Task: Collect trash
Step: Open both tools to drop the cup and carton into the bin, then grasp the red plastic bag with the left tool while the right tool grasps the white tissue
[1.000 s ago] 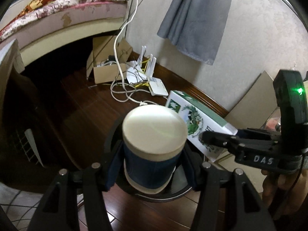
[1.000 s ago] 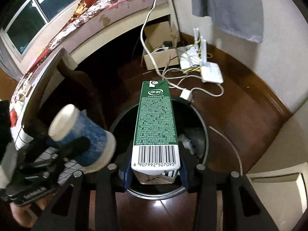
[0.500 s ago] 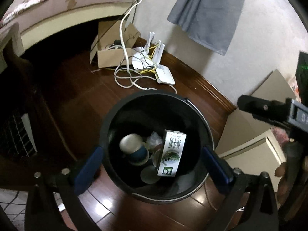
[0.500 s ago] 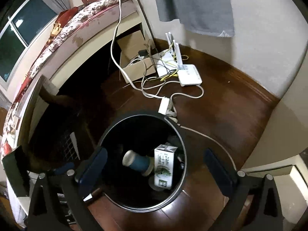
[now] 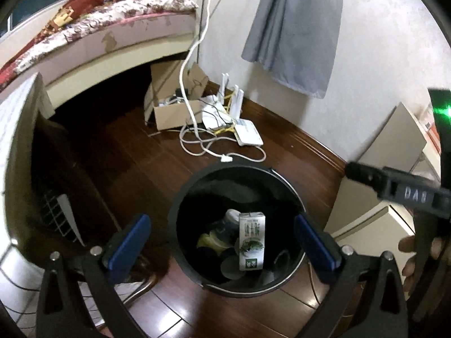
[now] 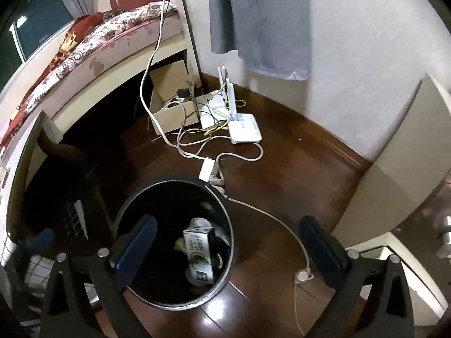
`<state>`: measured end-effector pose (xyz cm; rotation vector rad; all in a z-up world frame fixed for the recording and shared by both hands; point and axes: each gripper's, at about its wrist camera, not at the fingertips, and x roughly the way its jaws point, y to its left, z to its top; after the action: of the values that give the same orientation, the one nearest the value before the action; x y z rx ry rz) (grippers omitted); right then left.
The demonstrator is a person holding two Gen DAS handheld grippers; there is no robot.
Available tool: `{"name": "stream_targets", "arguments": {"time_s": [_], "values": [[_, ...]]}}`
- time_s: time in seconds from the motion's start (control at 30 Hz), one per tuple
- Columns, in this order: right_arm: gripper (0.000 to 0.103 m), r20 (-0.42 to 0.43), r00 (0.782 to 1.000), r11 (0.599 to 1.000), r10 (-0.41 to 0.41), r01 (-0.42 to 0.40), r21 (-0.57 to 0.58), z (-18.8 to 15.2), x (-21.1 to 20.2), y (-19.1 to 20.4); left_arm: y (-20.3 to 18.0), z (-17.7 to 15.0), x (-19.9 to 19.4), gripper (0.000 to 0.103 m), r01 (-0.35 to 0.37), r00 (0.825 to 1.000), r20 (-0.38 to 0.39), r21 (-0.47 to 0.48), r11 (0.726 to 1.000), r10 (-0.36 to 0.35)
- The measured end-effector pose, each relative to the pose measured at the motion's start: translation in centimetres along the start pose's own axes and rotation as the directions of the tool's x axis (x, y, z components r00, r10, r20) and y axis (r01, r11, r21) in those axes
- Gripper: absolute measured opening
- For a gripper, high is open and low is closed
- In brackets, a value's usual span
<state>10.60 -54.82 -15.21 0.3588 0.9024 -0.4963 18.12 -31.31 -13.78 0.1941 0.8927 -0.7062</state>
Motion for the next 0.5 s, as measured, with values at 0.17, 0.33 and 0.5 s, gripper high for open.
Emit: {"name": "stream_targets", "arguments": {"time_s": [0.17,0.33,0.5], "values": [[0.102,0.023,1.000,0.997,-0.014,0.016,-0.078,-0.6,-1.6,1.5,0.5,0.5,-2.0,0.102,-0.043,0.998,0.039,-0.008,0.999,0.043],[0.102,0.074,0.997,0.989,-0.001,0.012,-0.149,-1.0,-3.9,4.0,1.4,0.5,-5.0,0.102,-0.097,0.990,0.098,-0.023,0.995,0.099],[0.102,0.099,0.994,0.983,0.036,-0.018,-0.185,-1.1,-5.3,6.3,2.8,0.3,-7.5,0.102,-0.125,0.983,0.127,-0.051,0.991,0.130]]}}
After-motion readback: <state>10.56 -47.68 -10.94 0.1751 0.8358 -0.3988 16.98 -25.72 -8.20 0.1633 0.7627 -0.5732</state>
